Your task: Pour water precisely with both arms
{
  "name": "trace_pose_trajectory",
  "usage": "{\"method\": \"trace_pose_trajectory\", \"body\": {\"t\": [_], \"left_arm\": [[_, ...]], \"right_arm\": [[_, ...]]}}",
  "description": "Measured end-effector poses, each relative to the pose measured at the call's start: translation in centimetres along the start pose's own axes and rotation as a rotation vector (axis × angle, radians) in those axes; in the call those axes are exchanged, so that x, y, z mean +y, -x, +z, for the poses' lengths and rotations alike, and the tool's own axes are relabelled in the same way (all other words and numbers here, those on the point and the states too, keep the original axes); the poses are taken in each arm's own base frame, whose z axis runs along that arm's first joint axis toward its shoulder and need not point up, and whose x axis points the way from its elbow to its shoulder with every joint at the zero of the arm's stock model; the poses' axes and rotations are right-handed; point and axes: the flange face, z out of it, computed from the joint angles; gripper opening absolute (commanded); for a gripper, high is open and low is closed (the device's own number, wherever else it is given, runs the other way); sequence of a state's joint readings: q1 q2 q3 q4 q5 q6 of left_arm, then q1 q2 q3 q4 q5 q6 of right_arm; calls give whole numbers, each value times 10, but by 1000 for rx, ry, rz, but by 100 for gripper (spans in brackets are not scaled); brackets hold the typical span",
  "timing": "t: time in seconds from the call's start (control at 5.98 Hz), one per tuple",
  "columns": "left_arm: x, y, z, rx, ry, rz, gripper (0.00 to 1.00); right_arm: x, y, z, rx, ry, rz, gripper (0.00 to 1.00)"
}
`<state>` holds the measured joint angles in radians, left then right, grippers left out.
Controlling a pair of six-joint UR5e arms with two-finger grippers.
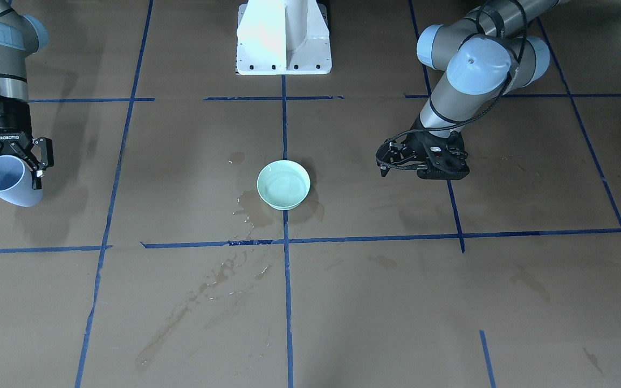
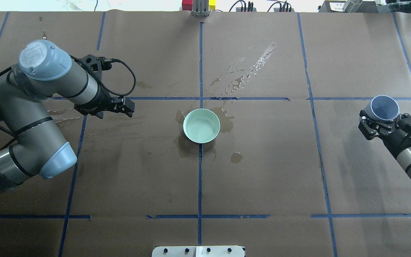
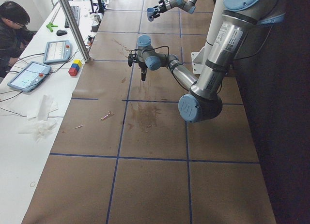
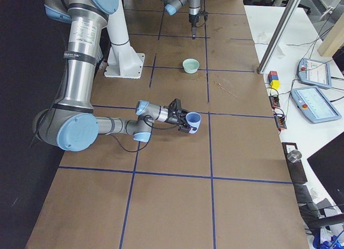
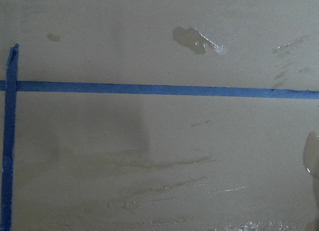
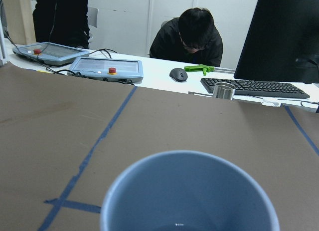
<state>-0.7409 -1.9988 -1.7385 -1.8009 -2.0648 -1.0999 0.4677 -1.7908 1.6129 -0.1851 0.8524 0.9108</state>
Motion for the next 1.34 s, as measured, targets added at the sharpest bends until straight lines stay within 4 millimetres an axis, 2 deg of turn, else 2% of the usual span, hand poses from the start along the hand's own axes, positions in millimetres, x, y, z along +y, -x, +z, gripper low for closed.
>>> {"method": "trace_pose_trajectory", "body": {"t": [0.33,0.67,1.0,1.34], "left_arm": [[0,-1,-1,3,-1,2,100],[0,-3,-2,5,-2,3,100],[0,-5,-2,6,-2,4,100],[0,-5,-2,6,-2,4,100]], "right_arm": [[-33,54,13,-61,-61,-45,1],[-62,110,20,-128,-49,-60,0],[-108,161,4,-220,-33,-104,0],[-138,219,10,-251,7,-186,0]]}}
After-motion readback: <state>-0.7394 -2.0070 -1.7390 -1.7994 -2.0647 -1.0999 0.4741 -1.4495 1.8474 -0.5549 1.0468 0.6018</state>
